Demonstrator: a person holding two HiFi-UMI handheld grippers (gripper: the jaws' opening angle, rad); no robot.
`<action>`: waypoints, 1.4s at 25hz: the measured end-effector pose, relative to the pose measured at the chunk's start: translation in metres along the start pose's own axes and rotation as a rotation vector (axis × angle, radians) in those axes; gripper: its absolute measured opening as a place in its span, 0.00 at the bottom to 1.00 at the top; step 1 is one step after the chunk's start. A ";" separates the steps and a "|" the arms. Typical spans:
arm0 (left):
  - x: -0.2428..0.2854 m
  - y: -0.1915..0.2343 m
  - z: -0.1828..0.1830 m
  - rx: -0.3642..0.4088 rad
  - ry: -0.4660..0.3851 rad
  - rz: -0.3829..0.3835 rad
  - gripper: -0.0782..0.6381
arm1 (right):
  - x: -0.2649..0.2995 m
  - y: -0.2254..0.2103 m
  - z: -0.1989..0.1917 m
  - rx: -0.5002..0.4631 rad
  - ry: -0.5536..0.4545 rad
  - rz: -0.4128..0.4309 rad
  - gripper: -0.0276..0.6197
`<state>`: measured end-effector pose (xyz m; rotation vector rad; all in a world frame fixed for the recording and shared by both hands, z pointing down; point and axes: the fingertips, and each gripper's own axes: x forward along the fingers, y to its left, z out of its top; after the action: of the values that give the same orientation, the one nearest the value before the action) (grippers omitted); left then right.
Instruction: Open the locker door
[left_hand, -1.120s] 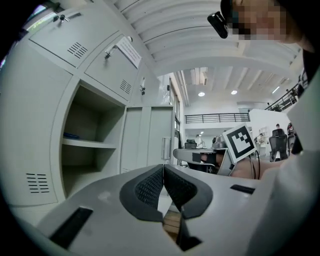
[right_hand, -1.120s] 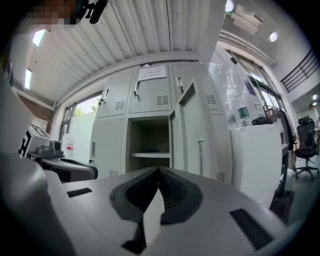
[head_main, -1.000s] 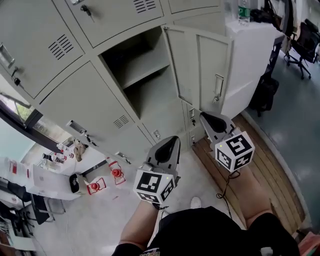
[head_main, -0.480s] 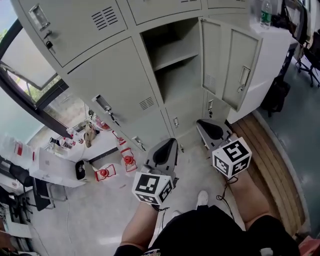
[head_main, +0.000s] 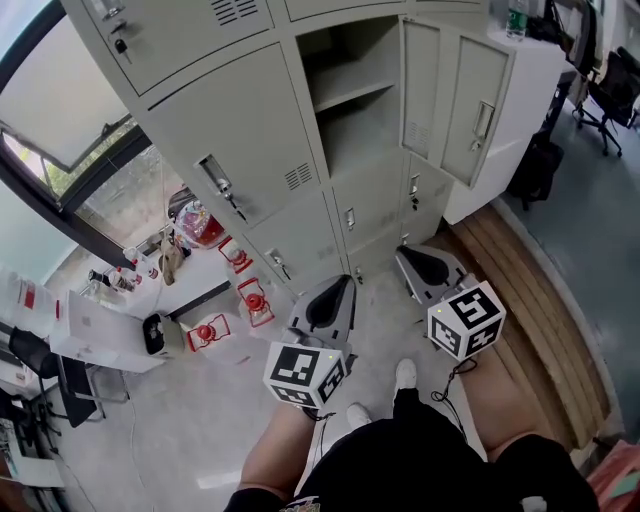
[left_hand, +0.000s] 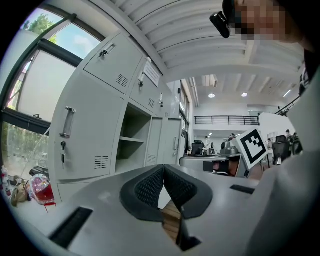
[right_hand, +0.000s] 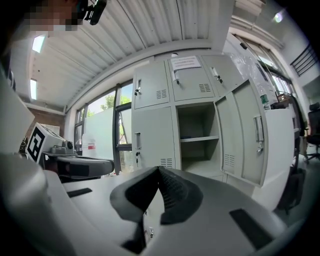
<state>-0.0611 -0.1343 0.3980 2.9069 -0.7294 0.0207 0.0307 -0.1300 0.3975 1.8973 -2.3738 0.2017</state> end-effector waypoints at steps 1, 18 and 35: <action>-0.004 -0.002 -0.002 -0.002 0.001 -0.009 0.13 | -0.004 0.004 -0.002 0.003 0.002 -0.009 0.13; -0.035 -0.023 -0.011 0.001 0.007 -0.113 0.13 | -0.039 0.044 -0.015 0.009 0.000 -0.085 0.13; -0.048 -0.025 -0.011 0.002 0.002 -0.101 0.13 | -0.043 0.061 -0.017 0.011 0.000 -0.061 0.13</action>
<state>-0.0918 -0.0880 0.4032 2.9414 -0.5824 0.0131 -0.0193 -0.0723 0.4048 1.9713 -2.3154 0.2103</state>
